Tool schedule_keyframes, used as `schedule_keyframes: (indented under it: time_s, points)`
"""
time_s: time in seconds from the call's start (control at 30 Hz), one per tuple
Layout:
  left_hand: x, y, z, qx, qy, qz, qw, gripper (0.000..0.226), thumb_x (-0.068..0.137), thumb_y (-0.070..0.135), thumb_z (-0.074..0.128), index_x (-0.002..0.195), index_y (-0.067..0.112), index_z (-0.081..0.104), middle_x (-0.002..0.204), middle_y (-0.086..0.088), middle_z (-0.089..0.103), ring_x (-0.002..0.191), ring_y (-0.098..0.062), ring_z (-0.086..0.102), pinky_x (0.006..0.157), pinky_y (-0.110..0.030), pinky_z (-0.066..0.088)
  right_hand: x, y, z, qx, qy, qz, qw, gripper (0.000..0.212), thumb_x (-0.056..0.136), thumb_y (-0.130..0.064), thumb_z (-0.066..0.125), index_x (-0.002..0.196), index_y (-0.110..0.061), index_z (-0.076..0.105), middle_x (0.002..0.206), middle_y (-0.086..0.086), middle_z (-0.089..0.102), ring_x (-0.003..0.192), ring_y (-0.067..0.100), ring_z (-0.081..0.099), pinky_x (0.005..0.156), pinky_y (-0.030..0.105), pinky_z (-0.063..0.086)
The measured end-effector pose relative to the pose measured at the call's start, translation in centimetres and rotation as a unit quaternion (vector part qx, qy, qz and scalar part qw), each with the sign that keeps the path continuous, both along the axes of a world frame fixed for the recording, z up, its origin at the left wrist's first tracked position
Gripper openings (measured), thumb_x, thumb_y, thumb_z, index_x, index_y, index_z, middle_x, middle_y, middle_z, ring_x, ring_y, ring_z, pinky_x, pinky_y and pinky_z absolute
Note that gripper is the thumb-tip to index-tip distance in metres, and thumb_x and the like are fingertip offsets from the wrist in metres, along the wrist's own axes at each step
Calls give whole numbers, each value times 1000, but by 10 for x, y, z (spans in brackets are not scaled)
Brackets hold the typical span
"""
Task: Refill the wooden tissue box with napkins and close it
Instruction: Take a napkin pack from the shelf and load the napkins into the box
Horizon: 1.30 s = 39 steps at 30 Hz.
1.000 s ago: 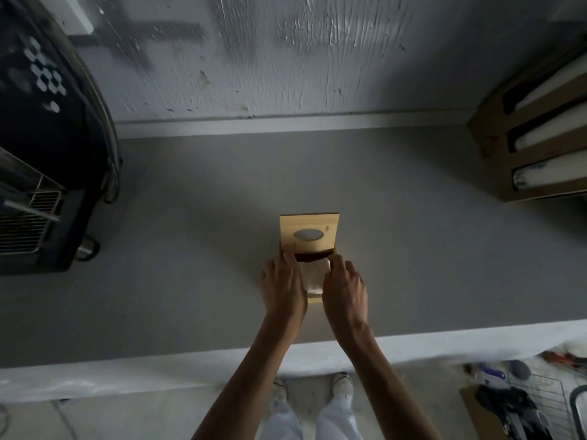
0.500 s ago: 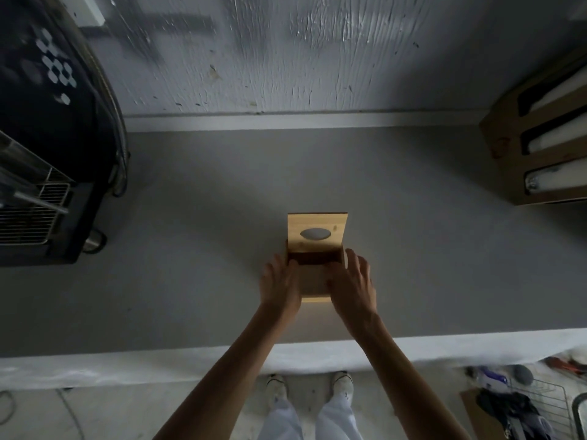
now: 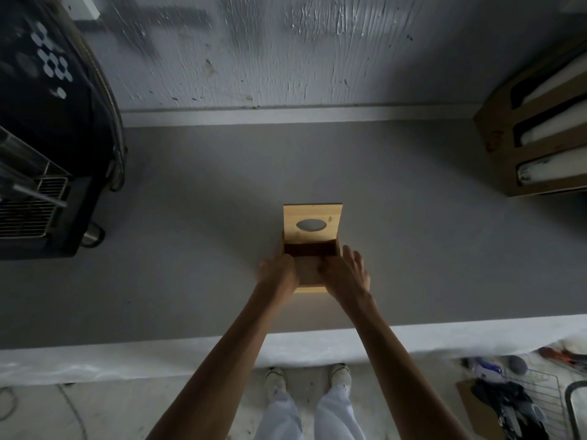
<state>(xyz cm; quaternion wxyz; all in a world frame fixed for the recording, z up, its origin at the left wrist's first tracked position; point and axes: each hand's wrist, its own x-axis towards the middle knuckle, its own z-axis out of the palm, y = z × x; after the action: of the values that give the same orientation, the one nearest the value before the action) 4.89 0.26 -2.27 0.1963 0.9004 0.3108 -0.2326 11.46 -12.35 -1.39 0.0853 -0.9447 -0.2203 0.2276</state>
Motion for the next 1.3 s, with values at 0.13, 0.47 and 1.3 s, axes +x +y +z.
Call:
schedule_keyframes:
  time_s: [0.13,0.47,1.3]
  points:
    - [-20,1,25,-22,-89,-7,996,35,98,28,48,130,16,57,127,-13,61,114,-31,59,89,-39,47,-8,-23,22,135,-21,-8,991,27,98,-33,50,117,-23,66,137,9,55,121,27,54,92,41,51]
    - [-29,44,207,-153,-303,-28,940,30,99,34,49,79,14,59,61,5,53,51,-7,52,55,-24,42,10,-5,172,349,-84,11,933,36,96,-45,47,90,-15,66,92,-1,73,81,13,71,70,35,60]
    - [22,257,533,-171,-652,202,710,26,101,27,42,101,7,57,83,-10,61,59,-16,55,55,-28,48,53,206,491,589,-165,63,789,48,91,-54,54,114,-14,63,100,8,74,92,23,71,83,40,59]
